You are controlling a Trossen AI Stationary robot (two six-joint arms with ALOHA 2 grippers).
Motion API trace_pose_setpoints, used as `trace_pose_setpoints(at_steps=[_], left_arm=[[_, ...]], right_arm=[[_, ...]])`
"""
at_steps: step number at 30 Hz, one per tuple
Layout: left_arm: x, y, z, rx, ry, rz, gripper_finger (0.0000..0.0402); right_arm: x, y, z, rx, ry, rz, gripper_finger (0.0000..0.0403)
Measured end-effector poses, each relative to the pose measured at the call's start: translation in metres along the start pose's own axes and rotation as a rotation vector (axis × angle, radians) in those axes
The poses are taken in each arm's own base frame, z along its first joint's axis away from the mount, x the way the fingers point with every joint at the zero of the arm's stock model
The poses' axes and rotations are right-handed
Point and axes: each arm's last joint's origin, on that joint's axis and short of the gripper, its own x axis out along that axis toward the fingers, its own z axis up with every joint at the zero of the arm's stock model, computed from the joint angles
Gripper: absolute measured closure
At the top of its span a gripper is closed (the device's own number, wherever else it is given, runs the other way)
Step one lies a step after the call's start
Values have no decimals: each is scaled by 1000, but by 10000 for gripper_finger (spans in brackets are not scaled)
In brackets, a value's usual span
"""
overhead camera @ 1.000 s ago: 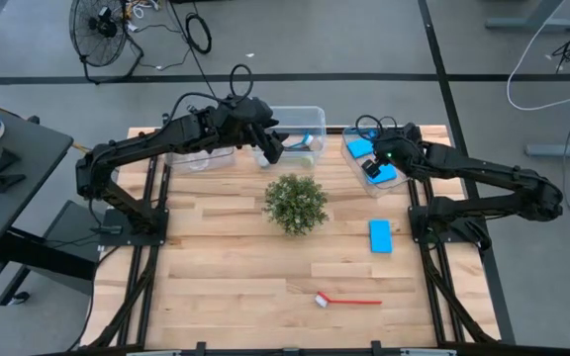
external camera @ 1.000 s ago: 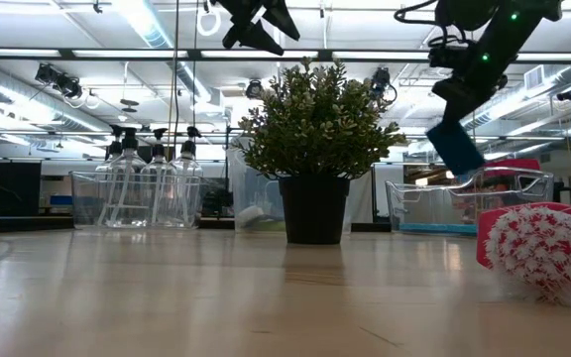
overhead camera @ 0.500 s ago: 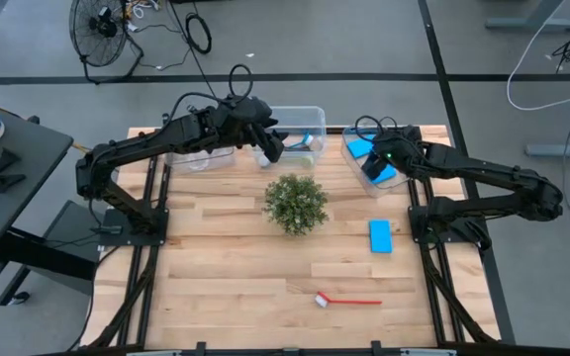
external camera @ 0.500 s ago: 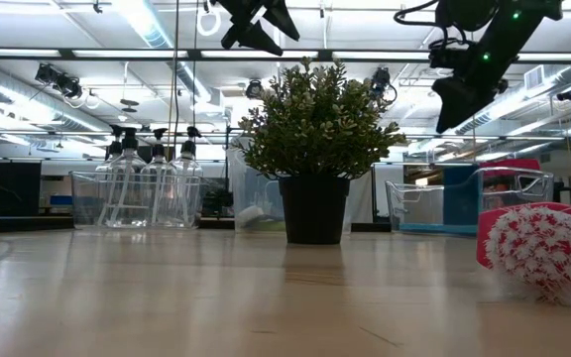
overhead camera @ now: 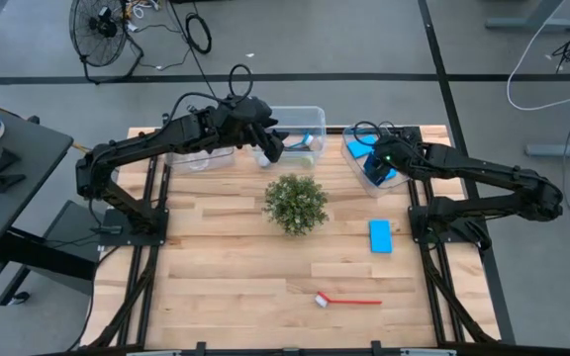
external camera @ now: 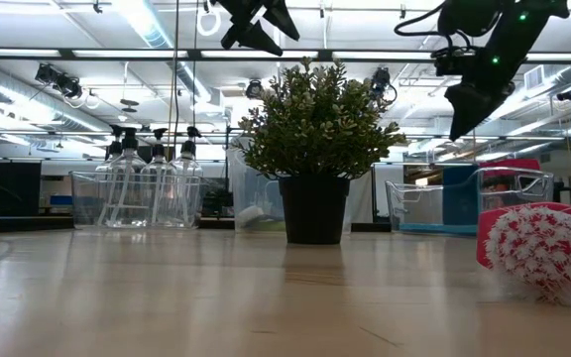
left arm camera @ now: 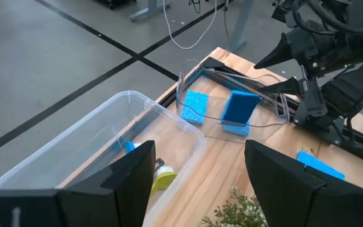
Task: Pick & Place Kitchen Sink Supplies
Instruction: Put the blue sponge into the right transparent bin
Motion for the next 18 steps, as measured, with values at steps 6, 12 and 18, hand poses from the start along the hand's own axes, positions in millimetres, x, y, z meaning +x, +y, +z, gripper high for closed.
trace_pose_setpoints(at_steps=[6,12,18], left_arm=[[0,0,0,-22,0,-1,154],[0,0,0,-26,0,-1,154],[0,0,0,-26,0,-1,154]], right_arm=[[0,0,-1,-6,9,-2,168],[-1,0,2,12,-20,3,168],[-26,-11,22,53,-122,78,168]])
